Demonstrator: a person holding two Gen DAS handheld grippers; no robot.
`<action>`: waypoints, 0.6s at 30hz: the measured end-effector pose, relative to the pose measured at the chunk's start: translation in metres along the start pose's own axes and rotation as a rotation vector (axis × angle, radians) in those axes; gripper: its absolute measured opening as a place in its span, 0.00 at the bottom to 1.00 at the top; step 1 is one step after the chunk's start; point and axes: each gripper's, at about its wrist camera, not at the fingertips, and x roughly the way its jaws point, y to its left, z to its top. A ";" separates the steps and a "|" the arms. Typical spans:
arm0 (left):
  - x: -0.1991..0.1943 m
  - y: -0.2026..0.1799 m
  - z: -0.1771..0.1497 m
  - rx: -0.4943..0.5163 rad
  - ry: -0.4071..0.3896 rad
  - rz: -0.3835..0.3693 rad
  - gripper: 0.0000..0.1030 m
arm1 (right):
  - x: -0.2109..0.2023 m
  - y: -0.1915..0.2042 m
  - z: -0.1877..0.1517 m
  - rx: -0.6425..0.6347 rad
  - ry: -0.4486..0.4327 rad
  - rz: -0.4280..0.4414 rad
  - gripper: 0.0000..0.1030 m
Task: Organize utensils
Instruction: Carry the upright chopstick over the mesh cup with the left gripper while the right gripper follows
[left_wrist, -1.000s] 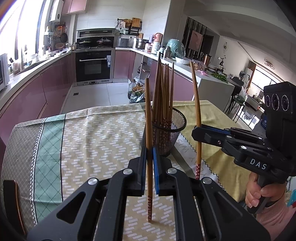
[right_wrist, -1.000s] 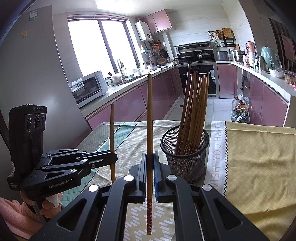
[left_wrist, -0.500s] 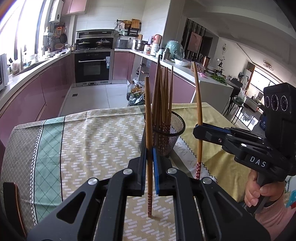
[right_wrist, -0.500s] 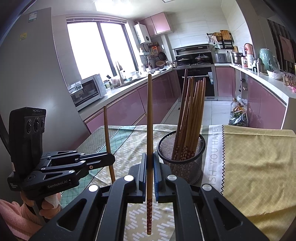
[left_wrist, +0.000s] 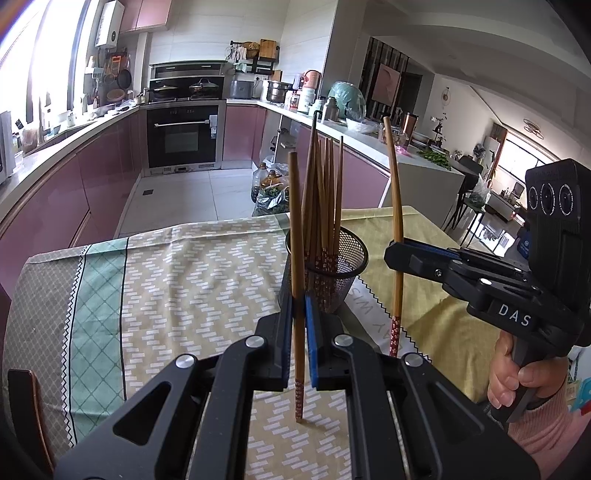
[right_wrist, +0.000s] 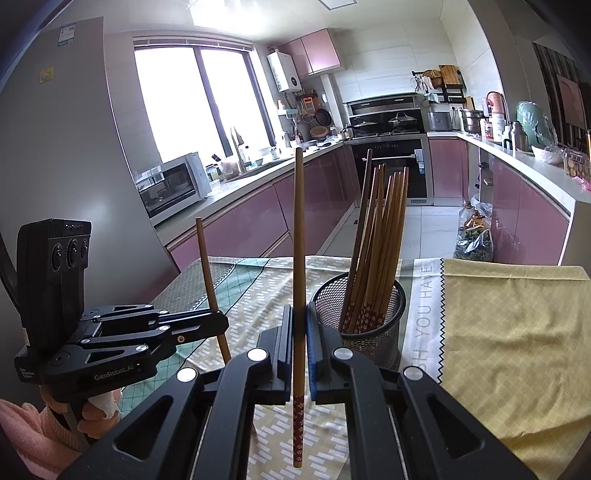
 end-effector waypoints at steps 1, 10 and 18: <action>0.000 0.000 0.001 0.001 -0.001 0.000 0.07 | 0.000 -0.001 0.001 0.001 -0.002 -0.001 0.06; -0.002 0.000 0.006 0.004 -0.011 -0.006 0.07 | 0.000 -0.004 0.004 0.008 -0.016 -0.007 0.06; -0.003 -0.002 0.009 0.011 -0.016 -0.005 0.07 | 0.000 -0.008 0.008 0.019 -0.024 -0.002 0.06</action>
